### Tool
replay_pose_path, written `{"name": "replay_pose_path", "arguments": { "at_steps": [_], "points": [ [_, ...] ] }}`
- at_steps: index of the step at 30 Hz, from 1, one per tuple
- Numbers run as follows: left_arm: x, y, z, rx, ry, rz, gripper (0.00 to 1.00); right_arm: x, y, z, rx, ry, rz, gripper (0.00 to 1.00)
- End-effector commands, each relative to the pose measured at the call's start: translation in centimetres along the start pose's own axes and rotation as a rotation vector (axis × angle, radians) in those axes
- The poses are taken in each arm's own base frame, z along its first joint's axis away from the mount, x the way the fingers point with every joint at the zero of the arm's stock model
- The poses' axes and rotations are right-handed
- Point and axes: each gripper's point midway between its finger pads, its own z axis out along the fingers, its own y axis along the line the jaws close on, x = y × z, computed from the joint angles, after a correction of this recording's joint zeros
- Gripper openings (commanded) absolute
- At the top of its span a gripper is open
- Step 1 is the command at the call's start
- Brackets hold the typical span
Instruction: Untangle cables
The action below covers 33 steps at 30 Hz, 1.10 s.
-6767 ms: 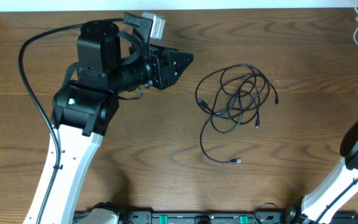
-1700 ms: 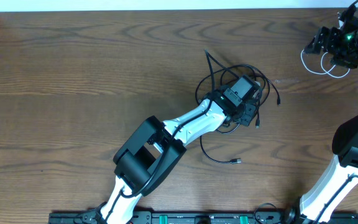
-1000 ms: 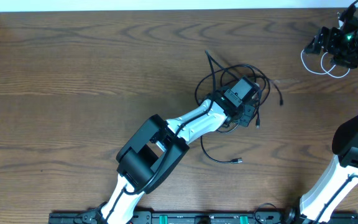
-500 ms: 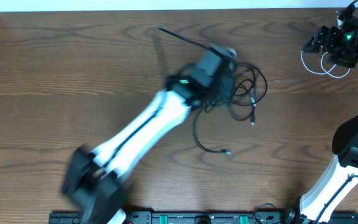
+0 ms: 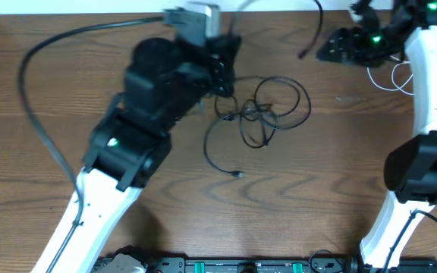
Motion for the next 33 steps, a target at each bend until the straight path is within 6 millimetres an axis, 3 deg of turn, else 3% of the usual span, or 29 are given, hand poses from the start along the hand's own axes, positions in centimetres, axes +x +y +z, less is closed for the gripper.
{"name": "replay_pose_path", "arguments": {
  "at_steps": [1,4,7,10,14,21,27,33],
  "points": [
    [-5.6,-0.4,-3.4,0.022,-0.194,0.038,0.07,0.5,3.0,1.8,-0.052,0.035,-0.080,0.86],
    [-9.2,-1.0,-6.1,0.042,-0.339,0.049,0.08,0.8,5.1,2.9,-0.069,0.048,-0.128,0.87],
    [-11.6,-1.5,-8.2,0.054,-0.442,0.056,0.08,0.9,7.0,3.9,-0.084,0.056,-0.175,0.88],
    [-12.2,-1.6,-9.1,0.054,-0.469,0.062,0.08,1.3,8.9,4.8,-0.102,0.067,-0.229,0.89],
    [-11.1,-0.8,-8.4,0.026,-0.418,0.049,0.08,1.9,11.2,5.9,-0.122,0.082,-0.278,0.89],
    [-9.0,5.2,-7.3,-0.277,-0.360,-0.013,0.07,4.9,15.3,7.6,-0.161,0.164,-0.376,0.89],
    [-8.2,10.3,-7.9,-0.530,-0.354,-0.038,0.07,7.6,18.6,9.7,-0.173,0.224,-0.486,0.84],
    [-8.7,15.5,-9.4,-0.673,-0.413,-0.156,0.07,10.6,21.4,12.9,-0.209,0.264,-0.594,0.84]
  ]
}}
